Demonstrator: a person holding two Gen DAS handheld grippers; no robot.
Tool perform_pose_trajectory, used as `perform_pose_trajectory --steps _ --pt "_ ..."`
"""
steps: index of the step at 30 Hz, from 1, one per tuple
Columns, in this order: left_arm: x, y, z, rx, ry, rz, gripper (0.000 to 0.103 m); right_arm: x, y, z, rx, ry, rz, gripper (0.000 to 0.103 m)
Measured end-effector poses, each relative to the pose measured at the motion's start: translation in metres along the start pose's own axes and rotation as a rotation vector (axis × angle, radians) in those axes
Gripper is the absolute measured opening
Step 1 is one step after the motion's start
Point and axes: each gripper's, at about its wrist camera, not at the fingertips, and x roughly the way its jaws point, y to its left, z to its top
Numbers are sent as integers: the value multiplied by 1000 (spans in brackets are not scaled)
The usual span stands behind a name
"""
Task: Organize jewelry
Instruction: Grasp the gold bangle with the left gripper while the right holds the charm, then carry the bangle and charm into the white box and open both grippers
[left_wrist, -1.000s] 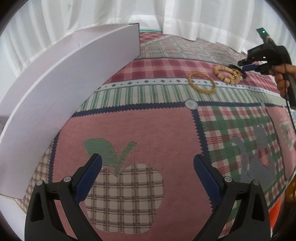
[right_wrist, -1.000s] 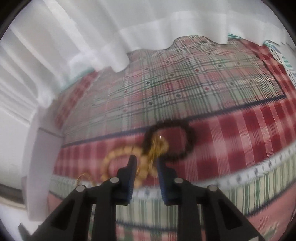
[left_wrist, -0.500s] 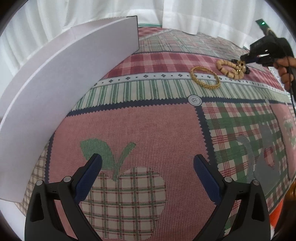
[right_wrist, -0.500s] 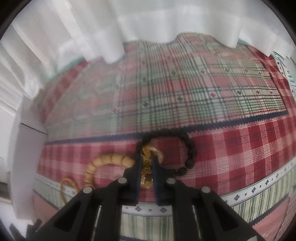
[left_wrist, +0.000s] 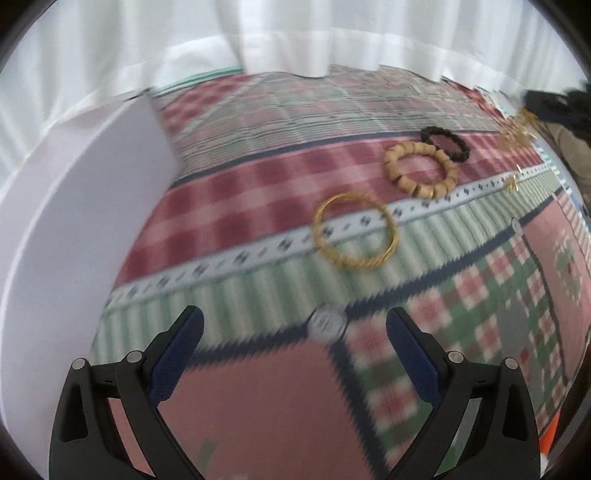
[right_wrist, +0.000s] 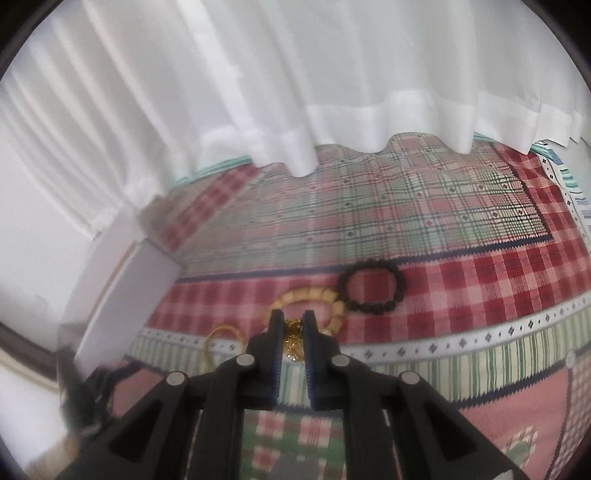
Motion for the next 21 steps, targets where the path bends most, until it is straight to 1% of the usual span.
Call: perform_pose_trajectory --steps 4,6,9,10,11,12,13,14,17,19,21 --pt "28 -16 24 53 18 4 99 -4 4 -23 -16 7 23 10" --pt "40 -23 30 76 31 21 99 -5 4 -33 -15 18 39 10" --pt "46 -30 35 90 21 5 99 -5 5 -45 -18 32 46 10" --pt "46 -31 36 89 18 -7 94 -5 5 -48 -18 36 48 10" --pt "46 -31 36 88 14 -26 85 -5 5 -51 -18 39 50 11" --pt "45 -30 37 82 12 -58 79 -5 5 -54 -18 41 49 11" --pt "44 -29 38 77 6 -77 69 -4 6 -57 -19 45 48 10" --pt "43 -31 39 82 2 -68 69 -4 6 -59 -19 47 47 11" --pt "37 -27 34 63 5 -84 69 -4 7 -65 -11 53 49 11" --pt "27 -21 30 40 -4 -83 69 -5 9 -67 -8 56 52 10" --pt "10 -12 23 7 -20 -83 69 -6 13 -68 -11 61 54 10"
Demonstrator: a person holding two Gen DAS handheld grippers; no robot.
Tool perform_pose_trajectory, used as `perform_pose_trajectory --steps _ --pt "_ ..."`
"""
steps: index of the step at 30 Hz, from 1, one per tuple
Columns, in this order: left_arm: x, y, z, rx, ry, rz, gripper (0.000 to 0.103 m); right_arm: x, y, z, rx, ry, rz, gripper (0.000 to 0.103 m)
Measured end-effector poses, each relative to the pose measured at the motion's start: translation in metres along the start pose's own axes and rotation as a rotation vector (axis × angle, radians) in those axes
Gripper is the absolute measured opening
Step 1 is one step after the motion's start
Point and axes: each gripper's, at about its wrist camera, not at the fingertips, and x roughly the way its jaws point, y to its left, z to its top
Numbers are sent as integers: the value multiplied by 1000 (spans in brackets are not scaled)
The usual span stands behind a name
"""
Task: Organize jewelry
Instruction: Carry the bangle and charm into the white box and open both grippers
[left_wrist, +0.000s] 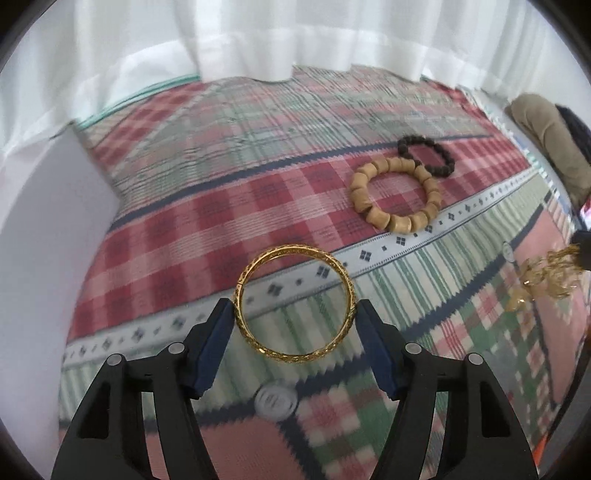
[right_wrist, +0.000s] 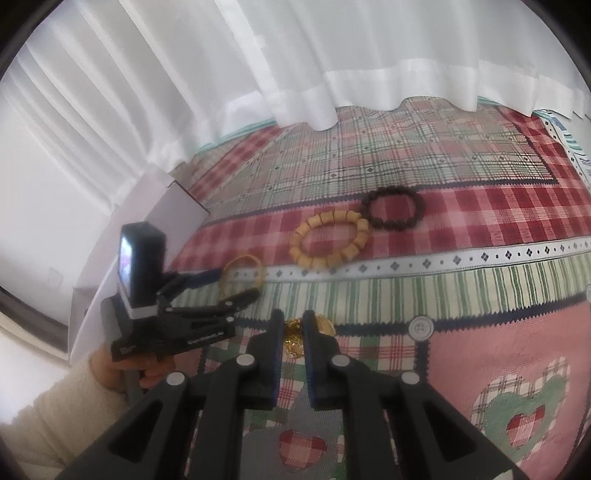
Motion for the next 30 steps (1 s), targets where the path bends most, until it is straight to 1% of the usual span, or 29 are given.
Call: perform_pose_trajectory --steps 2,5,7,8,9,11,13,15,17,18,19,21,22,24,27,30 --pt "-16 9 -5 -35 -13 -2 69 -1 6 1 -6 6 5 10" --pt "-53 30 -18 -102 -31 -10 69 -4 24 4 -31 8 24 10" --pt "-85 50 -31 -149 -43 -5 69 -7 40 8 -54 6 40 10" --pt "-95 55 -34 -161 -47 -2 69 -7 49 10 -67 5 49 10" --pt "-114 68 -41 -184 -54 5 69 -8 56 12 -79 4 56 10" --pt "-140 84 -49 -208 -69 15 69 -8 81 18 -117 2 84 10" --pt "-176 110 -59 -241 -101 45 69 -8 106 24 -156 -3 110 10" --pt "-202 134 -67 -279 -126 75 69 -7 132 32 -196 -9 143 10" --pt "-224 161 -74 -330 -143 103 69 -4 163 41 -237 -17 179 10" --pt "-237 180 -79 -369 -151 121 69 -2 181 48 -259 -20 204 10" --pt "-242 190 -81 -387 -155 132 69 0 194 52 -272 -22 221 10" --pt "-256 223 -86 -437 -173 187 69 5 224 62 -308 -29 253 10" --pt "-260 236 -87 -459 -179 213 69 9 244 70 -332 -34 273 10" --pt "-264 264 -91 -503 -192 246 69 17 270 78 -356 -36 296 10" --pt "-264 301 -97 -571 -203 283 69 39 313 93 -394 -13 336 10" --pt "-254 339 -105 -632 -190 315 69 63 349 102 -431 23 356 10"
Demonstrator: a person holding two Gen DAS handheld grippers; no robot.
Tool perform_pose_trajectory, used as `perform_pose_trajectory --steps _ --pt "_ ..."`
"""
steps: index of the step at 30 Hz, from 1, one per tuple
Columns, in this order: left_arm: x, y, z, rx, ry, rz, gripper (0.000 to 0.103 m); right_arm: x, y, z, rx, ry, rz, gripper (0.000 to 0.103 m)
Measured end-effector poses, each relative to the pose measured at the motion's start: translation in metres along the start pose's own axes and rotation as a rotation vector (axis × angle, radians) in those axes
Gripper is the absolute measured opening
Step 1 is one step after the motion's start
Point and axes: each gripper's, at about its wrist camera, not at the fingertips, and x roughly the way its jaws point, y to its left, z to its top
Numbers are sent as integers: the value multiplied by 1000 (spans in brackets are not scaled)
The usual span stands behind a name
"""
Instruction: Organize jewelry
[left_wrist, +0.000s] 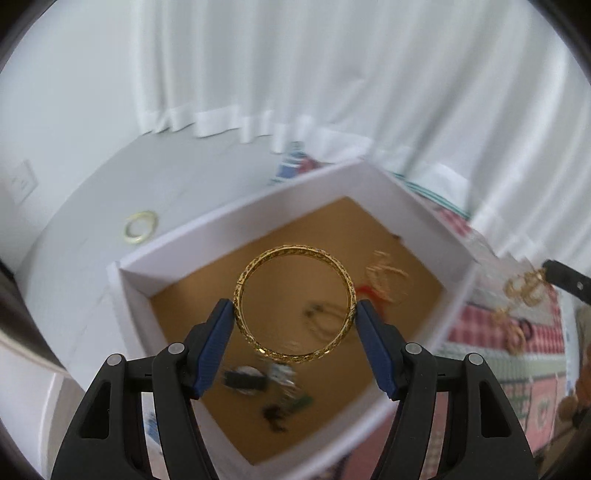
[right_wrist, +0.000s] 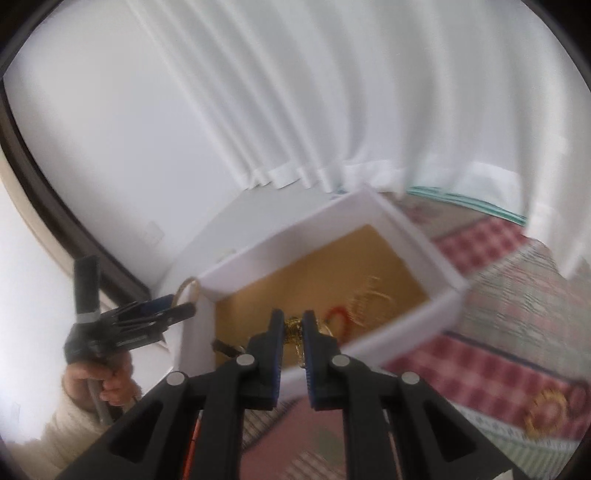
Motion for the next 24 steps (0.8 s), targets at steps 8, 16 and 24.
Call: perform_pose_trajectory --steps 8,16,24 --pt "57 59 4 -120 82 61 69 121 46 35 -89 151 12 10" --pt "110 83 1 -194 157 94 69 230 67 32 -123 247 2 11" --pt "88 83 -6 -186 98 127 88 177 78 38 -159 49 -25 48"
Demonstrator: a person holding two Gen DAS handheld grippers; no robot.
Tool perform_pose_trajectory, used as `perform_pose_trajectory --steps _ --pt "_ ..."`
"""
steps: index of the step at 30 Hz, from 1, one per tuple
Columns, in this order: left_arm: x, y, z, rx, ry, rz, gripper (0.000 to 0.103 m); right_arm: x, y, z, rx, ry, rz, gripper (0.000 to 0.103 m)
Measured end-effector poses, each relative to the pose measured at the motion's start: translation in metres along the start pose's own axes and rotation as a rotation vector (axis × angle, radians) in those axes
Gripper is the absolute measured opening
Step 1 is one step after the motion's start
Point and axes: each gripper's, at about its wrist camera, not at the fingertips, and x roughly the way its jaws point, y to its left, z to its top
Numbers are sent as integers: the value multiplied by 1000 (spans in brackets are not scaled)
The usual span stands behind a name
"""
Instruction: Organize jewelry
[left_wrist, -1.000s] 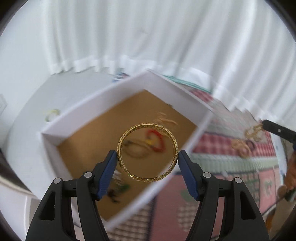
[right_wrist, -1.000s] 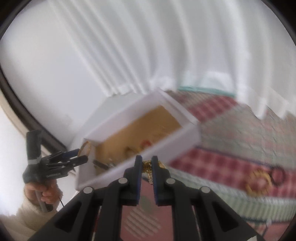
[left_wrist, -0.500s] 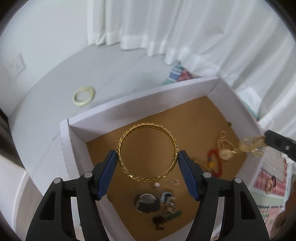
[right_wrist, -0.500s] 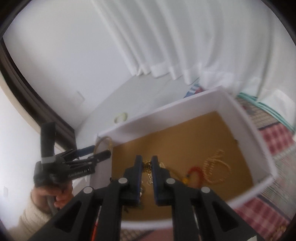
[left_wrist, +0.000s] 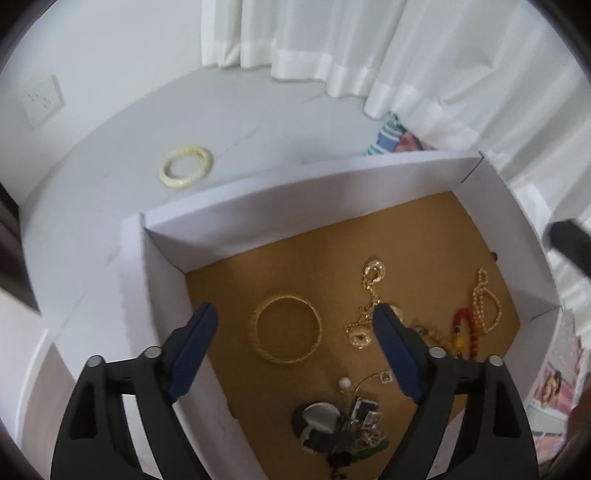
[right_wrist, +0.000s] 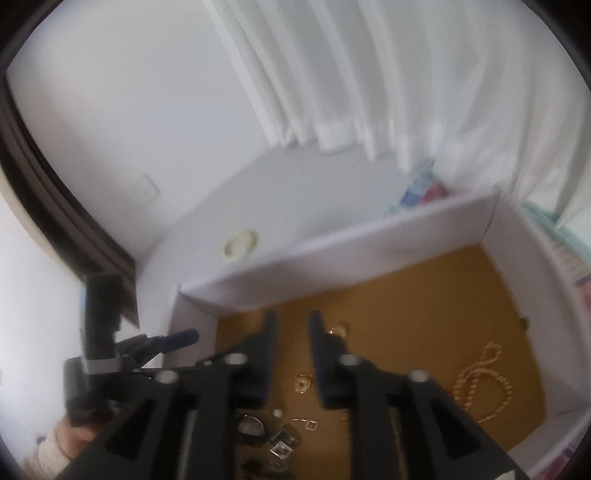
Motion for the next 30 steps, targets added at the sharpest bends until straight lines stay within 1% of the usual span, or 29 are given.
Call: perform_pose_trajectory --steps 1,2,5,6,8,9,11,12,14,16,17,19,20,23,25,27,30 --pt "-7 -2 -3 8 -11 -5 88 -17 1 -3 -18 -42 -33 53" --pt "-14 -5 -6 15 -21 -17 88 -31 3 -7 -37 -72 -57 56" --pt "-37 -16 -19 30 -55 -60 90 -71 4 -28 -79 -120 -132 57" --pt "-48 -23 -27 42 -75 -80 91 -83 4 -39 -83 -133 -149 61" --pt "-67 -40 -47 77 -101 -122 93 -110 -1 -72 -73 -157 -187 69" --pt "-75 -51 -57 99 -109 -145 93 -121 -5 -90 -64 -161 -207 71" --pt "-87 -71 -76 142 -116 -179 95 -138 -15 -122 -41 -166 -249 72" --pt "-93 -88 -93 182 -114 -205 95 -147 -21 -141 -28 -162 -273 72" --pt "-99 -111 -116 233 -108 -236 96 -165 -36 -181 5 -151 -334 72" --pt "-101 -143 -150 304 -91 -271 96 -181 -50 -223 51 -130 -391 72" --pt "-101 -153 -161 327 -83 -281 96 -191 -58 -246 79 -118 -418 72" --pt "-94 -187 -197 405 -36 -312 96 -205 -71 -281 129 -95 -462 72" --pt "-90 -200 -212 433 -10 -324 96 -214 -79 -303 167 -80 -485 72" --pt "-80 -237 -254 509 68 -368 96 -239 -96 -352 268 -55 -550 72" --pt "-79 -255 -277 559 92 -379 96 -257 -106 -379 331 -52 -585 72" --pt "-79 -274 -301 624 108 -371 96 -270 -114 -398 387 -60 -606 72" --pt "-82 -290 -323 679 130 -372 96 -286 -120 -422 446 -77 -625 72"
